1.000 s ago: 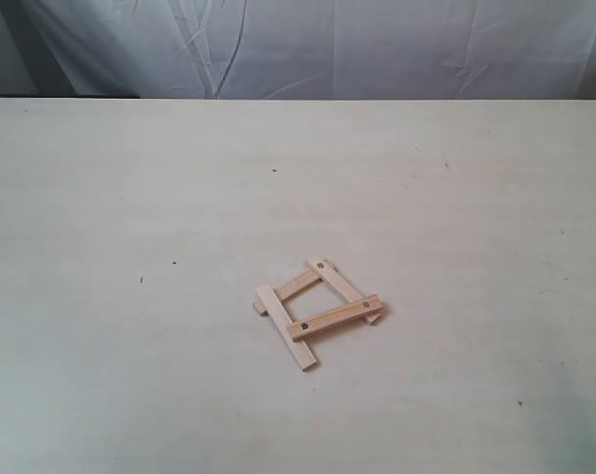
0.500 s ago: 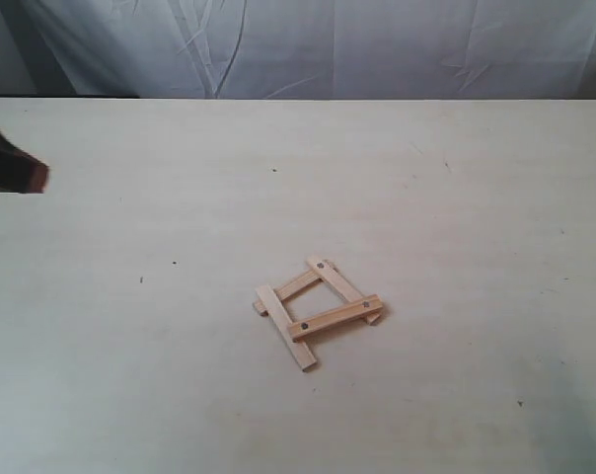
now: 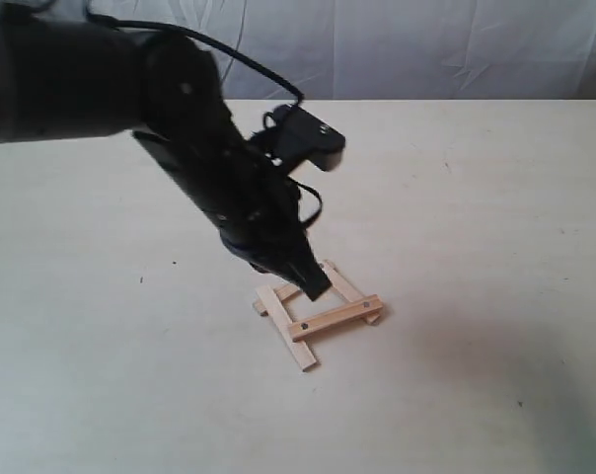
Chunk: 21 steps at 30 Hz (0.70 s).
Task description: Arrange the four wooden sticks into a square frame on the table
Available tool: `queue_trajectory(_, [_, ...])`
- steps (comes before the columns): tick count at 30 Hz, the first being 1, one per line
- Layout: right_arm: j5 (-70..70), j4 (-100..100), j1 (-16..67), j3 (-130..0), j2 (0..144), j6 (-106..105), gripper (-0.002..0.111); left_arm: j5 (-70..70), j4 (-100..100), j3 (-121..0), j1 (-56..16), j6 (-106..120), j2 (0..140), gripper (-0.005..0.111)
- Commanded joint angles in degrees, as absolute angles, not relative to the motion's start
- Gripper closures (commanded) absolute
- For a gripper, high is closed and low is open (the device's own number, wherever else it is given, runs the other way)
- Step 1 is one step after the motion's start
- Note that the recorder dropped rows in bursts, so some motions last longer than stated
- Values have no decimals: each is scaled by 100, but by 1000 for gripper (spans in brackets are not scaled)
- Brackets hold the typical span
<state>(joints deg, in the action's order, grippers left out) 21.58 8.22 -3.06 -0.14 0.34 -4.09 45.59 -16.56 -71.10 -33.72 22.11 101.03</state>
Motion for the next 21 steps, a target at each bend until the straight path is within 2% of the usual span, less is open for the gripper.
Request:
queue_trajectory(1, [2075, 816, -336, 0, 0, -404, 108, 4876, -1429, -7719, -3755, 2169, 10830, 98])
queue_trajectory(8, [2091, 816, -336, 0, 0, -404, 108, 4763, -1172, -7962, -4032, 2341, 11356, 69])
queue_trajectory(21, [2091, 816, -336, 0, 0, -404, 108, 4427, -791, -7962, -4080, 2406, 11986, 68])
